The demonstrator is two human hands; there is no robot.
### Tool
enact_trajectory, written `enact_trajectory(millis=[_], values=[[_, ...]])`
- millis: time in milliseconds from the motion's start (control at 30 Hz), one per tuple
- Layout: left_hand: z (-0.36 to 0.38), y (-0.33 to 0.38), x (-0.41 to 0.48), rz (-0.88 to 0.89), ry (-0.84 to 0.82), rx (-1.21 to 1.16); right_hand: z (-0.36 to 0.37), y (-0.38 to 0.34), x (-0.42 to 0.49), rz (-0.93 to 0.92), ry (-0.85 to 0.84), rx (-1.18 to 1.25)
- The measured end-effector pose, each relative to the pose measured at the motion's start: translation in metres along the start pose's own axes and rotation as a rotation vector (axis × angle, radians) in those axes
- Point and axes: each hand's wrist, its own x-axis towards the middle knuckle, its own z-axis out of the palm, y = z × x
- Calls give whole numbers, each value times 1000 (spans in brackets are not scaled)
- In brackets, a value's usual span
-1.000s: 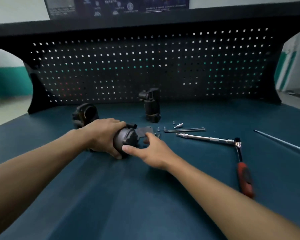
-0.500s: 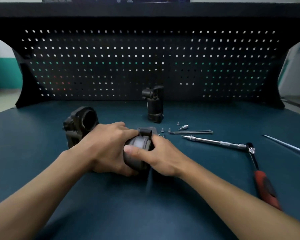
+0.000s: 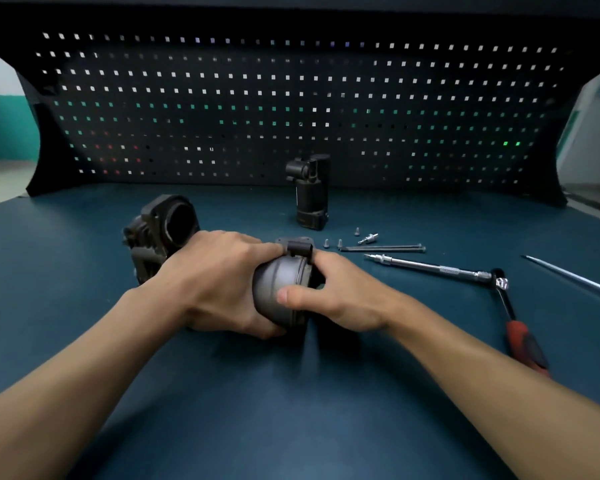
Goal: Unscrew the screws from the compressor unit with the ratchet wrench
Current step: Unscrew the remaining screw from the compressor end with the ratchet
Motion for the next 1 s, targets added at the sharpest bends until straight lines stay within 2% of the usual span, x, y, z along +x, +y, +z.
enact_trajectory(millis=[167, 533, 1000], values=[[0, 0, 1, -5, -28, 9, -1, -1, 0, 17, -1, -18], [-3, -6, -7, -6, -11, -96, 8, -12, -5, 113, 141, -22], [5, -4, -6, 66, 37, 4, 8, 1, -6, 68, 61, 12]])
